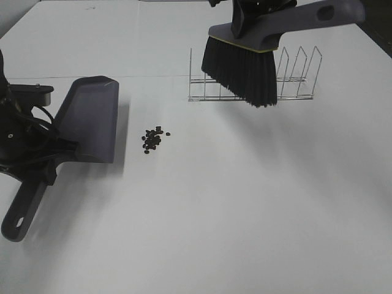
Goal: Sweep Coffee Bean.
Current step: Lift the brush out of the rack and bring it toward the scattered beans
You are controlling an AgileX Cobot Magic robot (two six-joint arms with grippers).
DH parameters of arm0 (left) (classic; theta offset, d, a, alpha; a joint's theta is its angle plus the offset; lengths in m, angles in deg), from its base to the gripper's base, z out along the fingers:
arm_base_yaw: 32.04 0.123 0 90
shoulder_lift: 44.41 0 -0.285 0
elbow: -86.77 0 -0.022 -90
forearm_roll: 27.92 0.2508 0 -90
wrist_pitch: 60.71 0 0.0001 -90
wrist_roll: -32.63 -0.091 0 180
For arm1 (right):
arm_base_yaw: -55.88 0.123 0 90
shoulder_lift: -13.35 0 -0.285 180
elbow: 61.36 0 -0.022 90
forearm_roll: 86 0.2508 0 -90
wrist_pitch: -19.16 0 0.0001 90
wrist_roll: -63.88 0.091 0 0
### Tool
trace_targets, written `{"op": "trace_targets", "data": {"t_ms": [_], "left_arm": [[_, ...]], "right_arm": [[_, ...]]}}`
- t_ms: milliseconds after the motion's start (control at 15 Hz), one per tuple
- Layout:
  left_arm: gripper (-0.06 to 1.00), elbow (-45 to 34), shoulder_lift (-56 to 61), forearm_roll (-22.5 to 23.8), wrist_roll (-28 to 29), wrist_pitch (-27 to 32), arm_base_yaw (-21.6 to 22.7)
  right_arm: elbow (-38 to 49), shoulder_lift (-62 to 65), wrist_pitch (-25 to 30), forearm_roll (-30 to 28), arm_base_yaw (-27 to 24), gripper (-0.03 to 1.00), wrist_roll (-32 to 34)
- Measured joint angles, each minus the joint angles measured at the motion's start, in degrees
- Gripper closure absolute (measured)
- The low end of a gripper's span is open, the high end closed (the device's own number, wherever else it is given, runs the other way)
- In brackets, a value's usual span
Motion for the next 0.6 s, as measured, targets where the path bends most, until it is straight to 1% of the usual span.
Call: {"op": "trace_targets", "data": {"t_ms": [67,200,400,600], "left_arm": [[0.60,-0.1,0.0,0.2,0.3,-0.3,0.0],[0.60,-0.1,-0.1,0.5,0.3,-1.0,0.0],[0.60,-0.1,-2.5,1.5,0.5,-1.3,0.0],[0.60,-0.1,-6.9,1.9,0.7,-1.8,0.0]], "right_arm": [[3.4,1.3,-2.6,-0.9,0.2,0.66,1.5],[9.6,2.6,-7.3,-4.5,0.2,0.66,4.0],[14.0,2.6,-11.1,-5.6,0.1,0.66,5.6],[15.5,2.6,-14.5,-5.6,0.1,0.66,6.7]]}}
